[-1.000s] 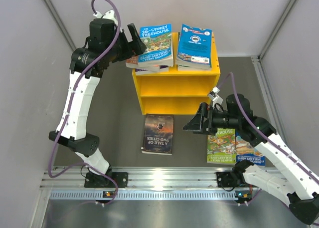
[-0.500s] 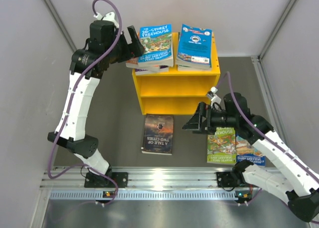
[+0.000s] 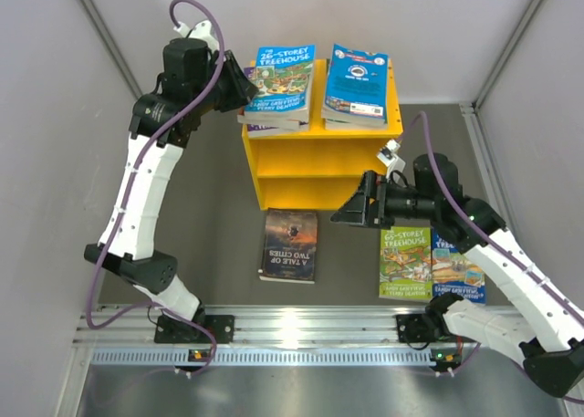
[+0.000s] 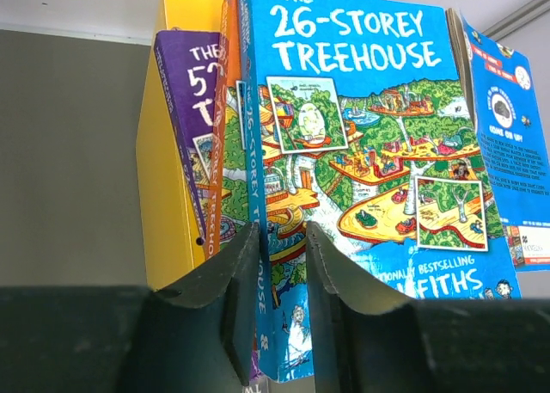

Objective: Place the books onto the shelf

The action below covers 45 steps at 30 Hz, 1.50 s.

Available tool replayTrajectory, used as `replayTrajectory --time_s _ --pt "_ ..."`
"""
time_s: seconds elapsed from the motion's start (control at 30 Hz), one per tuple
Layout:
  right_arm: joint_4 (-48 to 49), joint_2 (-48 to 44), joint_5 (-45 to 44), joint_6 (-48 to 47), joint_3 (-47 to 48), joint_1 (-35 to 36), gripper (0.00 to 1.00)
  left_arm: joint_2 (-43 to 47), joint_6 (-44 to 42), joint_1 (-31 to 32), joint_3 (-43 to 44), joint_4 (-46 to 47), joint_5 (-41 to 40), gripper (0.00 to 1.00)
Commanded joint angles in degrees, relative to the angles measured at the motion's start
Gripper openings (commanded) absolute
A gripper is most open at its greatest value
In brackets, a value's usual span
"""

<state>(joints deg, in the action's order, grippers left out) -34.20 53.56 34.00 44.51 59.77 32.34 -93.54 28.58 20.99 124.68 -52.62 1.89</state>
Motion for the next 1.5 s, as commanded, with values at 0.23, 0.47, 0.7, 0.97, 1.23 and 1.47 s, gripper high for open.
replayTrajectory --time_s 0.23,0.47,0.7,0.97,1.23,1.47 --pt "0.9 1.0 0.5 -2.4 1.8 -0.7 1.00 1.3 -0.7 0.1 -3.0 -5.2 -4.6 0.16" --pt "0.4 1.6 0.5 -3.5 2.9 -0.7 1.00 7.5 0.5 0.1 -2.8 1.0 -12.6 0.17" --pt "-0.2 3.4 0.0 -4.7 5.3 -0.9 1.00 16.1 1.4 0.0 -7.7 17.3 -13.5 0.26" --pt "-1.4 7.2 -3.0 -5.4 0.4 -0.9 1.00 22.3 1.7 0.0 -13.7 4.2 -21.0 0.99" --pt "6.0 12.8 -2.1 -2.2 -8.2 -0.7 1.00 37.9 15.2 0.0 -44.9 -0.6 -16.0 0.99" --pt "12.3 17.7 -10.2 0.9 -15.2 -0.3 1.00 44.1 20.7 0.1 -72.4 7.4 -2.2 0.98"
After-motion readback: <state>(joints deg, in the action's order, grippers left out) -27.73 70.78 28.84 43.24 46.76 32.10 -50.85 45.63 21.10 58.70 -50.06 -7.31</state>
